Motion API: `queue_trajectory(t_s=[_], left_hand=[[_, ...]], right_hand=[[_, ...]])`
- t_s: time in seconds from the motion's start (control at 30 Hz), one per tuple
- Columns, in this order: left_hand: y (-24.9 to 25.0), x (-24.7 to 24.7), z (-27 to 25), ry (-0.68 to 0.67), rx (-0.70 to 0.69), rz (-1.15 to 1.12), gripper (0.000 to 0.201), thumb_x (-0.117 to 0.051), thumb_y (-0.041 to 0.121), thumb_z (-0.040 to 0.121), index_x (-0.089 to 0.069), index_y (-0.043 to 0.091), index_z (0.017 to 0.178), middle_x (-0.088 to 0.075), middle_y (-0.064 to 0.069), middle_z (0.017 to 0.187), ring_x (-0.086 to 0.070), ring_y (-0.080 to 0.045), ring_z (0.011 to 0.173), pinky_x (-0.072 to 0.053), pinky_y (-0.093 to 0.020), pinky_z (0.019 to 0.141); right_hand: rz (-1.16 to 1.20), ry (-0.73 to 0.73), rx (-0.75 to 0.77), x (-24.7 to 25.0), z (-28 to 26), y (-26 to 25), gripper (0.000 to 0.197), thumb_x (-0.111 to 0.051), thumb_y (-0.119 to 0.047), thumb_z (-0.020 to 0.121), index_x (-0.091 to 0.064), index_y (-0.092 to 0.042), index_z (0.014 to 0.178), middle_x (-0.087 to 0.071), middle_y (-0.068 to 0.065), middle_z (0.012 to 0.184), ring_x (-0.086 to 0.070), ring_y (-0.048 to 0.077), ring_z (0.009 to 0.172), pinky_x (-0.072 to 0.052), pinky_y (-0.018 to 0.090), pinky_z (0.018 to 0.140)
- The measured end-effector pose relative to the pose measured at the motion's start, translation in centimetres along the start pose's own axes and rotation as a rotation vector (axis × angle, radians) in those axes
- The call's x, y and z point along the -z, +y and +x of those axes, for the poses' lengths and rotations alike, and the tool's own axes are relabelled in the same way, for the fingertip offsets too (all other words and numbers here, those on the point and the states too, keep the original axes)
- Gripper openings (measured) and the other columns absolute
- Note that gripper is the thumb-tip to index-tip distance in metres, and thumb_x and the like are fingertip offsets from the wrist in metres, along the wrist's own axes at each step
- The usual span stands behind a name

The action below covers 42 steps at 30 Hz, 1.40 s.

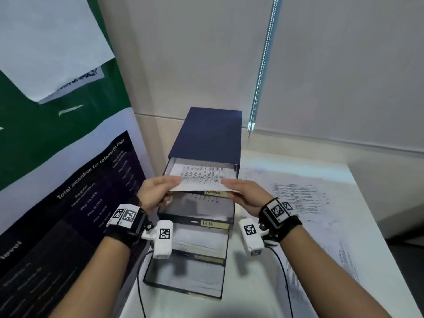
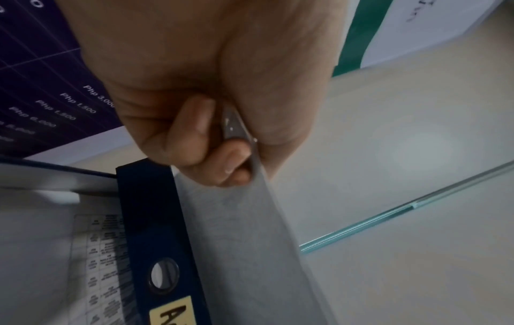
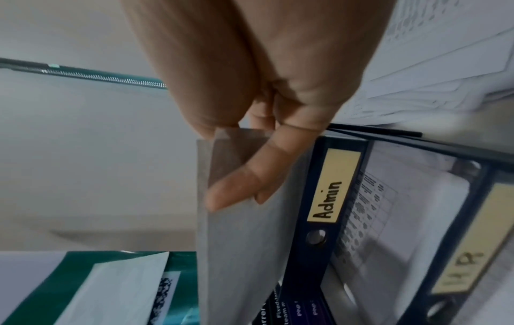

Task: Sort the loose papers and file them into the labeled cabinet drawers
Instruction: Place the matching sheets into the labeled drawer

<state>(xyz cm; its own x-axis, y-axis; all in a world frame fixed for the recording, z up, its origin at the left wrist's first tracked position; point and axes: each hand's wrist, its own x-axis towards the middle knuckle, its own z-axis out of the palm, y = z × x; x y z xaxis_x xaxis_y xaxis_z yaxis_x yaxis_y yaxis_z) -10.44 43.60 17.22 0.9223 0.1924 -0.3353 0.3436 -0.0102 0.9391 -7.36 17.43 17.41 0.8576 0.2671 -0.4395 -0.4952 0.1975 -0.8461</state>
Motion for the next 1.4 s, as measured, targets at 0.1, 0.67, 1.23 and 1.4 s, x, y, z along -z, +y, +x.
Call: queue_trajectory(t_s=[0.1, 0.67, 1.23, 1.4], left_hand=[[0.1, -0.3, 1.6, 0.183, -0.077, 0.107, 0.018, -0.077, 0.027, 0.083, -0.078, 0.014, 0.096, -0.059, 0.005, 0.053, -0.051, -0.009, 0.043, -0.040, -0.017, 0.044], [2.3, -2.4, 10.5, 0.046, -0.179, 1.454, 0.056, -0.042, 0.071, 0.087, -0.074, 0.030, 0.107, -0.068, 0.004, 0.115, -0.063, -0.020, 0.099, -0.051, -0.029, 0.082], [3.5, -11.2, 3.7, -0.008, -0.673, 1.377, 0.024, -0.051, 0.042, 0.093, -0.069, 0.031, 0.103, -0.060, 0.000, 0.107, -0.055, -0.021, 0.102, -0.038, -0.038, 0.096], [-0.2, -20.5, 1.7, -0.383, -0.690, 0.996, 0.012, -0.057, 0.035, 0.092, -0.068, 0.031, 0.094, -0.046, 0.008, 0.078, -0.047, -0.012, 0.076, -0.040, -0.028, 0.072]], right_hand=[[-0.114, -0.059, -0.024, 0.3, 0.7, -0.9, 0.016, -0.062, -0.007, 0.094, -0.067, -0.002, 0.109, -0.067, 0.009, 0.095, -0.061, 0.008, 0.066, -0.055, 0.016, 0.057], [-0.702, 0.181, -0.106, -2.5, 8.0, -2.4, 0.023, -0.064, -0.007, 0.090, -0.069, 0.014, 0.099, -0.072, 0.022, 0.081, -0.067, 0.014, 0.048, -0.050, 0.021, 0.043], [-0.721, 0.421, 0.004, 9.7, 1.1, -1.2, 0.009, -0.062, -0.015, 0.093, -0.069, -0.011, 0.098, -0.073, 0.011, 0.075, -0.062, 0.019, 0.045, -0.051, 0.027, 0.044], [-0.797, 0.642, -0.267, 22.7, -2.4, 4.7, 0.009, -0.065, -0.012, 0.091, -0.071, -0.006, 0.096, -0.073, 0.013, 0.076, -0.067, 0.025, 0.055, -0.061, 0.036, 0.058]])
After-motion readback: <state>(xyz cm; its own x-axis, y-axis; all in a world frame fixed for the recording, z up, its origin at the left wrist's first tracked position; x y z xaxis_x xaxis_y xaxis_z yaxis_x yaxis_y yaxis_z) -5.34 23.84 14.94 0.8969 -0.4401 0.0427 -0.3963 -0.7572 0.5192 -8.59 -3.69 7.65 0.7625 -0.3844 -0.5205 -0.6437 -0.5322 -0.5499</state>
